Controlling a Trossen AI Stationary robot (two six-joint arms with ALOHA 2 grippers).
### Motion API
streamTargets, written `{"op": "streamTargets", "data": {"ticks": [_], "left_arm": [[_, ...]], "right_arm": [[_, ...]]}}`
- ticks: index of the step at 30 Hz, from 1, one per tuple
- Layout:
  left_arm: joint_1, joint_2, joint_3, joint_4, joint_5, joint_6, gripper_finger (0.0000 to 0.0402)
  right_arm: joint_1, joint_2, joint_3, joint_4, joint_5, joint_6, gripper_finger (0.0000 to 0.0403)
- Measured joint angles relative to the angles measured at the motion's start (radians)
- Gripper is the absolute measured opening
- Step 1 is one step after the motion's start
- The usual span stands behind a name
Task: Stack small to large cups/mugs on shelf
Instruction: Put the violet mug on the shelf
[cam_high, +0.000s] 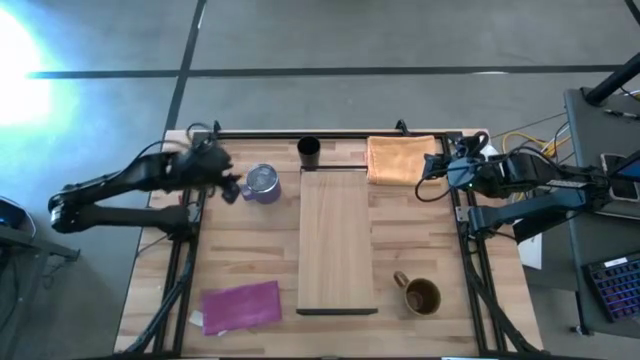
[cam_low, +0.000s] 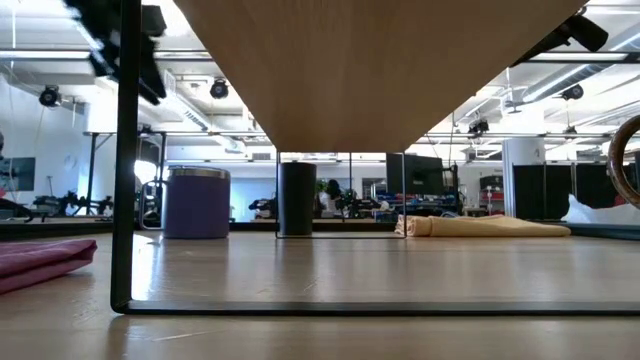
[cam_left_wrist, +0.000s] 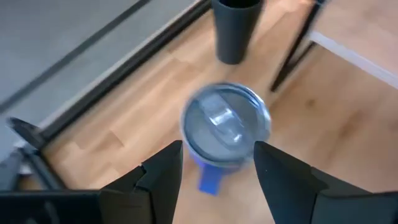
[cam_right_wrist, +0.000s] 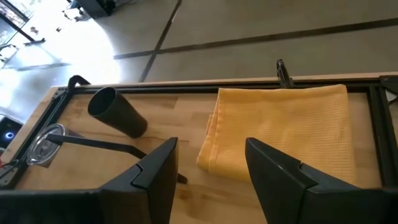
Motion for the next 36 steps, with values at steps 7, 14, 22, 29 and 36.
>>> {"op": "streamTargets", "data": {"ticks": [7,14,22,29,36], "left_arm": [[-0.083,-0.226,-0.220,0.058,-0.003,-0.113,0.0184],[-0.084,-0.282,-0.312,0.136,-0.031,-0.091,0.0184],[-0.084,-0.212,-0.337,0.109,-0.112,-0.290,0.0184],[-0.084,-0.050,-0.320,0.128,-0.003,-0.227,0.0184],[-0.075,0.145,-0.110,-0.041,0.049,-0.172,0.0184]], "right_arm": [[0.000,0.001,-0.001,0.000,0.043,-0.007,0.0182],[0.000,0.003,-0.001,0.000,0.053,0.008,0.0182],[0.000,0.023,-0.002,-0.006,0.053,0.019,0.0182],[0.000,0.056,-0.002,-0.007,0.053,0.020,0.0182],[0.000,0.063,-0.002,-0.007,0.053,0.037,0.0182]]}}
